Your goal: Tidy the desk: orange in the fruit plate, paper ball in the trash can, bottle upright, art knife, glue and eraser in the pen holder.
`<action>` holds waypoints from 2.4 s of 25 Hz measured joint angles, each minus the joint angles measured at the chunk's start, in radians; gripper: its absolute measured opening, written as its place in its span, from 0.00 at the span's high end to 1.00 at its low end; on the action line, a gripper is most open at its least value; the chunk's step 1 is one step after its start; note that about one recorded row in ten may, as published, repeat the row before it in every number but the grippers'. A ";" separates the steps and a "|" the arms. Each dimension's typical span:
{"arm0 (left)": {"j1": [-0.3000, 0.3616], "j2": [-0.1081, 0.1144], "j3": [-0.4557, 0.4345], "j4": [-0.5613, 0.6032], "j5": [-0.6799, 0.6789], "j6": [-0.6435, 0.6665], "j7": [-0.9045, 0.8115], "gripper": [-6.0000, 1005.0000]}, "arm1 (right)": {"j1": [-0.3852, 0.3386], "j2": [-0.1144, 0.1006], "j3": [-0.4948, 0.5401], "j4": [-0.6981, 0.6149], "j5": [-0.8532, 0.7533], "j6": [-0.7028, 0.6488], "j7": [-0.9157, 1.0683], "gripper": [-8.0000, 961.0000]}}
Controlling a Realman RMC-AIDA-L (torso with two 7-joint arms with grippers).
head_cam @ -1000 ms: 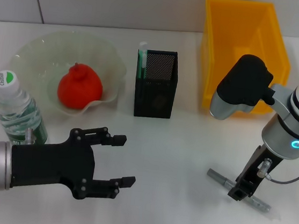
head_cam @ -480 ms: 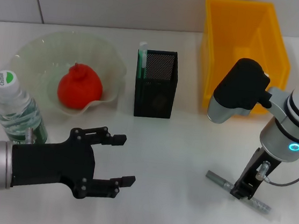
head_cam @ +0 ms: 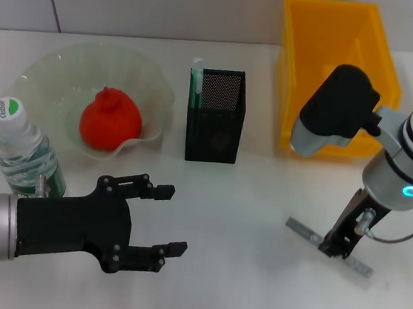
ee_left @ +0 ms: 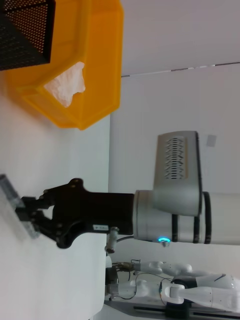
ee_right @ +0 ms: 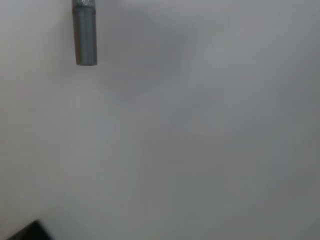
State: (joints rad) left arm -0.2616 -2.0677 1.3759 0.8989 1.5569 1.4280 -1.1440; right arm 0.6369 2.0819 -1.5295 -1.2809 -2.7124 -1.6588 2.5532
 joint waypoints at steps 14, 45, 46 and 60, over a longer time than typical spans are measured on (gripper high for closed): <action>-0.001 -0.002 0.004 0.000 0.000 0.000 -0.001 0.23 | -0.112 0.003 0.122 -0.321 -0.033 -0.021 0.002 0.87; -0.015 -0.003 0.026 -0.002 0.000 0.000 -0.002 0.23 | -0.108 -0.003 0.238 -0.505 0.041 0.029 -0.033 0.87; -0.015 -0.004 0.026 -0.002 0.000 0.000 -0.002 0.23 | -0.105 -0.004 0.242 -0.518 0.038 0.031 -0.038 0.87; -0.017 -0.005 0.039 -0.014 0.000 0.000 0.003 0.23 | -0.047 -0.005 0.127 -0.558 -0.205 0.030 -0.288 0.87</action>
State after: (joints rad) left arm -0.2783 -2.0724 1.4146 0.8848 1.5566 1.4281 -1.1414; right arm 0.5898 2.0769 -1.4030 -1.8387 -2.9179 -1.6288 2.2649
